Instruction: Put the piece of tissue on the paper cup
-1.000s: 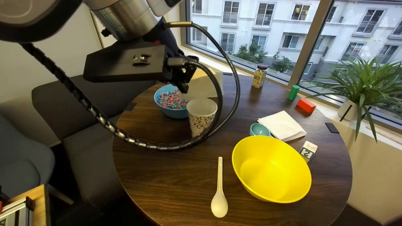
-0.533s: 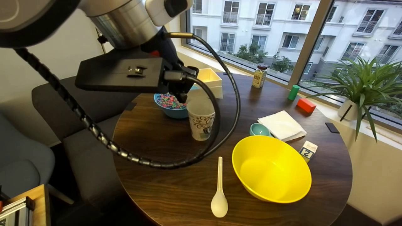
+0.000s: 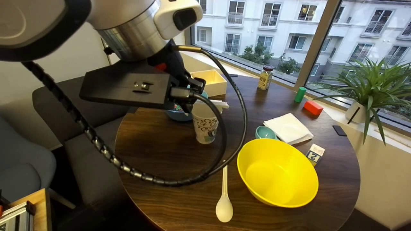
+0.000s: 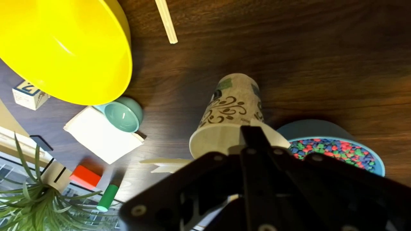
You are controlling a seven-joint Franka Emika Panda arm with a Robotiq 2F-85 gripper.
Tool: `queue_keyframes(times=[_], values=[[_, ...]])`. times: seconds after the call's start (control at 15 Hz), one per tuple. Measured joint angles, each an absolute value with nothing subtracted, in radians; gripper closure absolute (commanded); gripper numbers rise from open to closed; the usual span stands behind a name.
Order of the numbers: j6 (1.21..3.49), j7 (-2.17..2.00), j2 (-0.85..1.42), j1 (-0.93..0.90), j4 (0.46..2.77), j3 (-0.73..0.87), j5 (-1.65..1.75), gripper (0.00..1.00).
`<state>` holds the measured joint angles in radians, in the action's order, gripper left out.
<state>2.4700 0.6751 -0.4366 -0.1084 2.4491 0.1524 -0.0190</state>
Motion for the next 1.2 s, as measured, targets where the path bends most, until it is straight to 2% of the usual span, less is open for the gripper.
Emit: queue_keyframes(times=[1.2], values=[[2.53,0.655,-0.379,-0.094,2.446,0.159,-0.027,0.99]])
